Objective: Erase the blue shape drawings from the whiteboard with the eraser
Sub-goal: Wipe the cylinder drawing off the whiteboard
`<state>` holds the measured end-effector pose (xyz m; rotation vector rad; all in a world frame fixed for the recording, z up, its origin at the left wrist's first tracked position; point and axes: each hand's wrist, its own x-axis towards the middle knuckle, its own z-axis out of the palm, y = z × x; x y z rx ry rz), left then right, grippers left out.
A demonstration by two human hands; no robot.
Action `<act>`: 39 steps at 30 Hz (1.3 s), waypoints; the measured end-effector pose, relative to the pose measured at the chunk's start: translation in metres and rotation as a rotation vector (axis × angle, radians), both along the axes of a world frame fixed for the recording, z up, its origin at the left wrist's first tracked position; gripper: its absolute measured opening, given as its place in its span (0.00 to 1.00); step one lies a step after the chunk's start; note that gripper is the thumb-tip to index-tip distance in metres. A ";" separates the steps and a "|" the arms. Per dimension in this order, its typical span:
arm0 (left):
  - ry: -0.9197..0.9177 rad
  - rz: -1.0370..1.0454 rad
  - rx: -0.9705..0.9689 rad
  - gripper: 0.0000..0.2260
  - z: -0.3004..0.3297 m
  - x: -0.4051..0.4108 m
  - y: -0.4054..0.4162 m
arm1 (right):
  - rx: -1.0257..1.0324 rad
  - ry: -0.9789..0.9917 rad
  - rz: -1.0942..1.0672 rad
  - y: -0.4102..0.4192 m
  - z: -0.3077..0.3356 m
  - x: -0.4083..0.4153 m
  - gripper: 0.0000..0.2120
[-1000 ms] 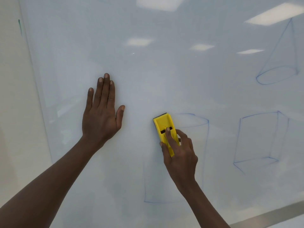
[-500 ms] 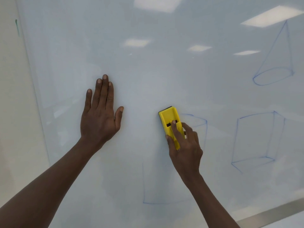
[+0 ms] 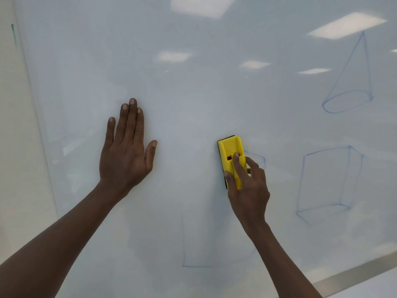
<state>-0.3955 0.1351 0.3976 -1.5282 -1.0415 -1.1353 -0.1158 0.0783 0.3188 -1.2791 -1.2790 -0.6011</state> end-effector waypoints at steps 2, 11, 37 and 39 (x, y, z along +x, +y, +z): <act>0.001 -0.004 -0.004 0.32 0.000 -0.001 0.000 | 0.001 -0.067 0.013 -0.003 -0.010 -0.004 0.20; 0.001 -0.001 -0.006 0.32 0.000 -0.001 0.001 | -0.023 0.049 -0.018 0.001 -0.028 0.030 0.22; 0.012 0.002 -0.010 0.32 -0.003 -0.001 0.002 | 0.019 0.050 -0.005 0.007 -0.023 0.033 0.24; 0.011 0.003 -0.014 0.32 -0.003 -0.002 0.002 | -0.001 0.074 0.002 0.006 -0.038 0.039 0.24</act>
